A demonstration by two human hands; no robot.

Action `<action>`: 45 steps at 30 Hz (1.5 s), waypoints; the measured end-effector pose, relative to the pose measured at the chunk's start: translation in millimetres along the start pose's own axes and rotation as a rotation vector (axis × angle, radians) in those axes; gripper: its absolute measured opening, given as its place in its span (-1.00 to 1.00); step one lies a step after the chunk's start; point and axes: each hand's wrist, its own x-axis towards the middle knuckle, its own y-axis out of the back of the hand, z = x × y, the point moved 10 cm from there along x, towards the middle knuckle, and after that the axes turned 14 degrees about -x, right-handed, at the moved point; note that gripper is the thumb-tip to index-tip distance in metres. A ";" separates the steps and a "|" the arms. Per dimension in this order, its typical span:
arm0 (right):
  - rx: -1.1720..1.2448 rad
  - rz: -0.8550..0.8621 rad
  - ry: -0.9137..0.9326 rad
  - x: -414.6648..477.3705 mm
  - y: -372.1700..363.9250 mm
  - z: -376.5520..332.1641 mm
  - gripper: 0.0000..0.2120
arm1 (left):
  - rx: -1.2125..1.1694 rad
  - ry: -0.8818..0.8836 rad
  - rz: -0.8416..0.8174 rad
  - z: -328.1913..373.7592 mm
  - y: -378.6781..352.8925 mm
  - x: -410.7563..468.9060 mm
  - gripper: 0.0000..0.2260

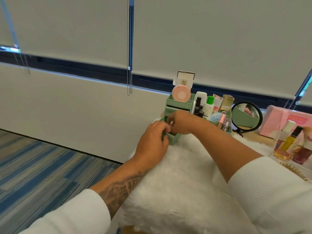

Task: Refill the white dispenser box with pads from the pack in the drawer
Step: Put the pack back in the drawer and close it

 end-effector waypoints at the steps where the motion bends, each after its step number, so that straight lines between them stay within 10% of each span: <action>1: -0.009 0.084 -0.004 -0.4 2.8 1.4 -0.79 | 0.003 -0.004 -0.012 0.2 -0.7 1.6 -0.81; 11: -0.082 0.381 0.054 -18.4 27.9 40.5 -0.55 | 0.349 -0.042 -0.333 -7.8 -9.3 53.3 -0.40; 21: -0.267 0.357 0.133 -8.5 20.0 54.4 -0.44 | 0.636 -0.178 -0.538 -31.3 -58.1 104.4 -0.46; 45: -0.468 0.485 0.071 5.0 19.4 52.3 -0.64 | 0.698 -0.289 -0.292 -25.0 -72.3 122.9 -0.69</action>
